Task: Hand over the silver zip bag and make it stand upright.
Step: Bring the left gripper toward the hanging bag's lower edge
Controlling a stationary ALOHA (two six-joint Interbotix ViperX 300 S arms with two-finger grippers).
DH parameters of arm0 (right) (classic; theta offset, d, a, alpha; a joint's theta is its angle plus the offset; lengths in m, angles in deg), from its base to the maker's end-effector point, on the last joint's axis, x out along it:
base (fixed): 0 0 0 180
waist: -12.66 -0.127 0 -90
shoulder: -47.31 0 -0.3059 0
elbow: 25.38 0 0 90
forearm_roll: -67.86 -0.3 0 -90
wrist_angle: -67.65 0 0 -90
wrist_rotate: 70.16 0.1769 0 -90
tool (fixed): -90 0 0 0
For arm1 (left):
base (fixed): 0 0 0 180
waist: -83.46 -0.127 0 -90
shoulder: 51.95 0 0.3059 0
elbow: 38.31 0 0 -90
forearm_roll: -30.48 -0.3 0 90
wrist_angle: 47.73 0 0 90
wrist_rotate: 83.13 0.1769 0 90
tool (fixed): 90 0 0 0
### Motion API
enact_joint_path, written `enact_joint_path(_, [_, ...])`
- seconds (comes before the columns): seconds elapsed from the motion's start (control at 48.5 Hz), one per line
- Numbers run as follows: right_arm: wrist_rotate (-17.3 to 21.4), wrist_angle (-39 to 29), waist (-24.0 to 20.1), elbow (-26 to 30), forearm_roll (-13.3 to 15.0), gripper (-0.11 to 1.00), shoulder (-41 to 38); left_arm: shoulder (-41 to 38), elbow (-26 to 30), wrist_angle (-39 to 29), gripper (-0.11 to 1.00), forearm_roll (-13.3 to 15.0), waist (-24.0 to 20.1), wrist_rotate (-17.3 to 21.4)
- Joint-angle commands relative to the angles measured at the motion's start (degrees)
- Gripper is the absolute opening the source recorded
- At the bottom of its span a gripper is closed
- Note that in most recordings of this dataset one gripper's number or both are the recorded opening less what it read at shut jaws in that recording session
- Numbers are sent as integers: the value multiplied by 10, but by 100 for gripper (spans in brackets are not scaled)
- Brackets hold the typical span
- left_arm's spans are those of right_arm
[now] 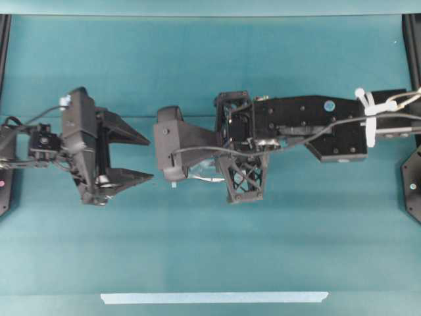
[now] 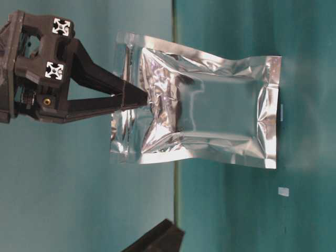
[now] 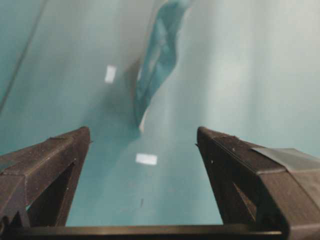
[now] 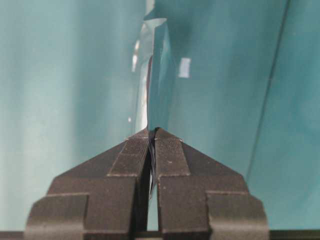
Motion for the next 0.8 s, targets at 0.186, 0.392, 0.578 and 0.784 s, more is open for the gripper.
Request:
enact_joint_path(0.186, [-6,3,-4,6,1,1,5,-50,20,69,95,-2,-1,1])
enact_joint_path(0.392, [-5,2,-4,6,1,1,5,-108,30,116,95,-1,-1,0])
enact_joint_path(0.578, [-5,2,-5,6,2,1,6,-162,54,149,95,-1,-1,0])
enact_joint_path(0.784, [-4,3,-9,5,2,1,5,-213,83,162,94,-2,0,-2])
